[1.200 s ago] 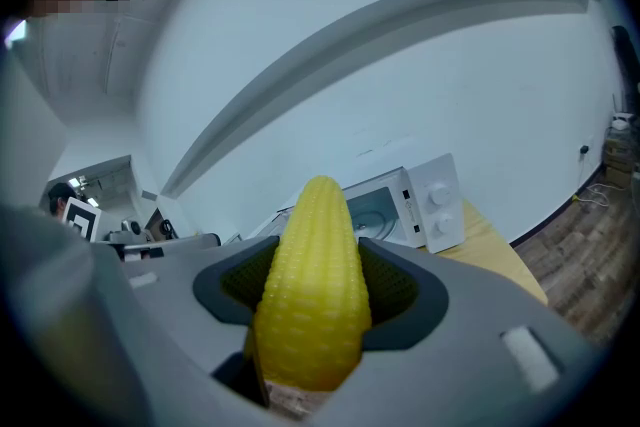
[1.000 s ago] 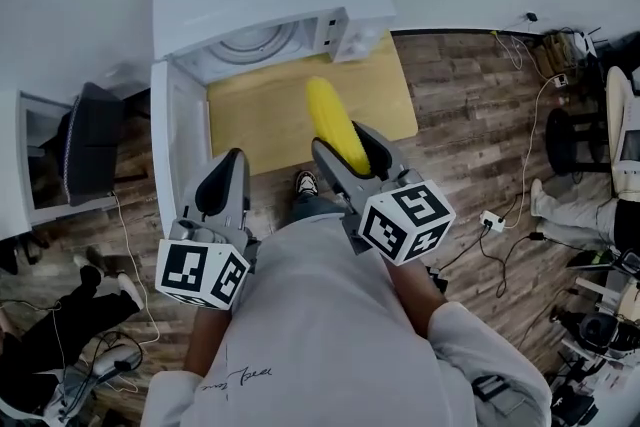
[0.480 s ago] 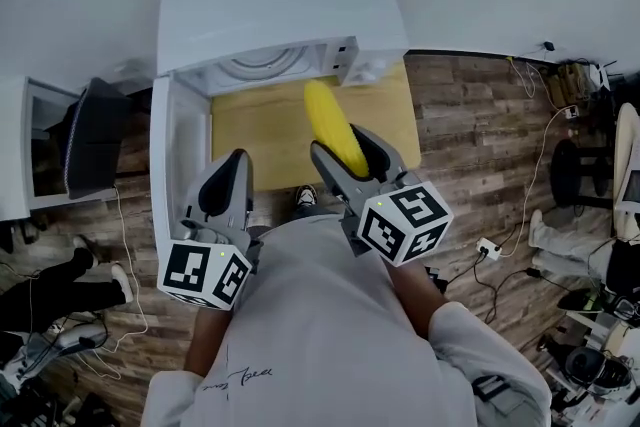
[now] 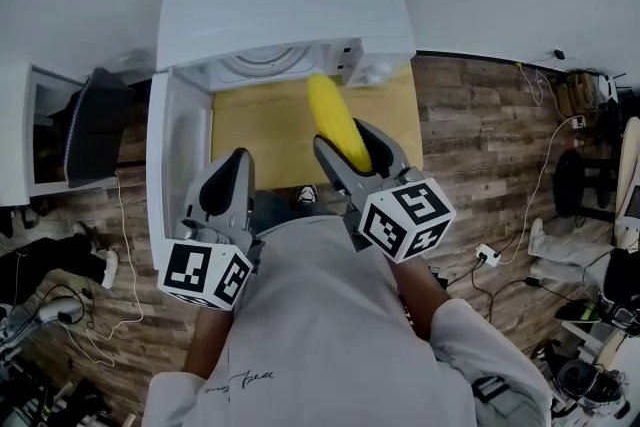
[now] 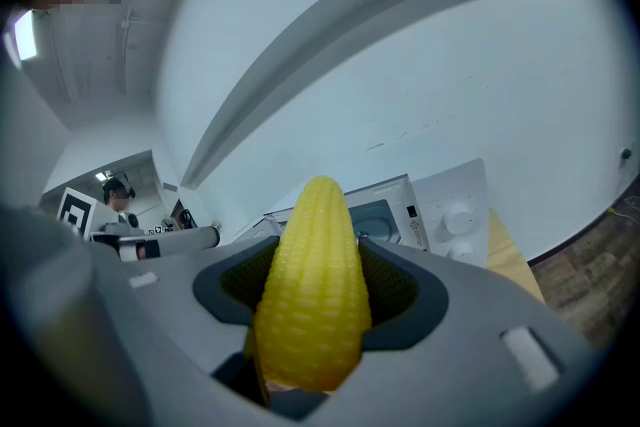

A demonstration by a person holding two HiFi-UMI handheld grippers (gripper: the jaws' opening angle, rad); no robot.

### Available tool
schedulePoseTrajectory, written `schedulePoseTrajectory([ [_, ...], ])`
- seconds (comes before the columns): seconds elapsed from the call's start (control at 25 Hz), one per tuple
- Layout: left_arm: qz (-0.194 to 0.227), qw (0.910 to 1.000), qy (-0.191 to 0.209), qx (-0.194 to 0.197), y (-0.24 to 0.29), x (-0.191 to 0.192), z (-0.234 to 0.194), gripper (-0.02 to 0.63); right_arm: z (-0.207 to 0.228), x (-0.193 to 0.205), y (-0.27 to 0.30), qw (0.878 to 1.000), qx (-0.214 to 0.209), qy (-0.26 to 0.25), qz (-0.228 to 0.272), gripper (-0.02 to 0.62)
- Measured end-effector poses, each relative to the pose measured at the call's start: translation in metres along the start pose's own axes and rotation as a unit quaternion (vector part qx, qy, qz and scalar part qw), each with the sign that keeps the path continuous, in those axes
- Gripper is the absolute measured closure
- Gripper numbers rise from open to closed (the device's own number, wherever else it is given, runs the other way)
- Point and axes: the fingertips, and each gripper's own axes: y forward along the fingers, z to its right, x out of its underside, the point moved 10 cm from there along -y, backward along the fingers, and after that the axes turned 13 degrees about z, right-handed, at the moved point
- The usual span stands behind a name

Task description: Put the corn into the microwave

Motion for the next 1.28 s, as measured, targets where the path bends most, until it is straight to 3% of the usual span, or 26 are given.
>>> schedulePoseTrajectory([
  [1.28, -0.022, 0.9997, -0.007, -0.010, 0.014, 0.005, -0.008, 0.617, 0.031, 0.028, 0.056, 0.999, 0.001, -0.009, -0.033, 0.334],
])
